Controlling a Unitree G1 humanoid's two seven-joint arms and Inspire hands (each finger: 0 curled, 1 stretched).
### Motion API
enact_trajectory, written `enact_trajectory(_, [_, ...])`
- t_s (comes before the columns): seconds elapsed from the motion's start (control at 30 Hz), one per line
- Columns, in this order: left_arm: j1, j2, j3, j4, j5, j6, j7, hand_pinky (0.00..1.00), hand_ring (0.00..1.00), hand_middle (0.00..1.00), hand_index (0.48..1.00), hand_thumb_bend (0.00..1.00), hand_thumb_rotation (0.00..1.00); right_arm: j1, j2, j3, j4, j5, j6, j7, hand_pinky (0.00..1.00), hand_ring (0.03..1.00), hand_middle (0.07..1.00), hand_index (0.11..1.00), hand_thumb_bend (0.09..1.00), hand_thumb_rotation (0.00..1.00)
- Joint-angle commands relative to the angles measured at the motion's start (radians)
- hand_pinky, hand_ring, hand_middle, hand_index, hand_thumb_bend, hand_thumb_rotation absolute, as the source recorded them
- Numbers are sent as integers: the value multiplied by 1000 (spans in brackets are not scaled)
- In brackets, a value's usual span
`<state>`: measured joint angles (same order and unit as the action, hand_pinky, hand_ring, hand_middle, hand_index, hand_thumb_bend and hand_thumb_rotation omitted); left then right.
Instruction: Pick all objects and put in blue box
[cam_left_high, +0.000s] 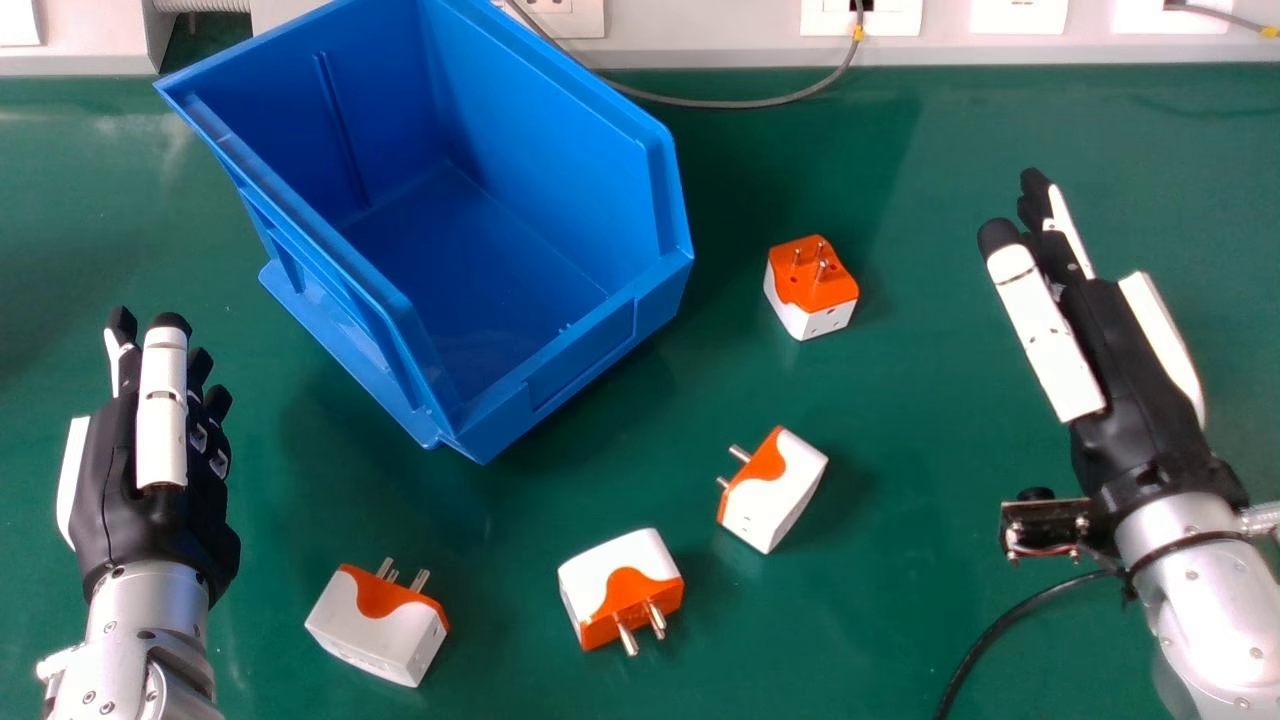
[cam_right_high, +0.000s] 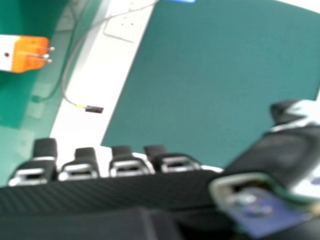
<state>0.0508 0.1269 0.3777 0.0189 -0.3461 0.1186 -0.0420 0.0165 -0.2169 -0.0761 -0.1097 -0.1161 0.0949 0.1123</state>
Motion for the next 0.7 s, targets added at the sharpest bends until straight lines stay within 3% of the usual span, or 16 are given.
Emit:
enact_trajectory(0.0, [-7,0,0,-16,5,-14,1,1000,1000,994,990,153,825,-13,-9,-1,-10,-6,-29,-14,922,1000,1000,990,188,995])
enact_trajectory(0.37, [-5,6,-1,-12,19,-17,2,1000,1000,993,987,155,827,-8,-7,0,-13,7,-32,-5,921,1000,1000,989,183,989])
enact_trajectory(0.67, [1,-1,-6,-20,34,-17,6,1000,1000,993,987,157,829,-2,-9,-1,-3,-6,-58,-18,926,1000,1000,980,184,981])
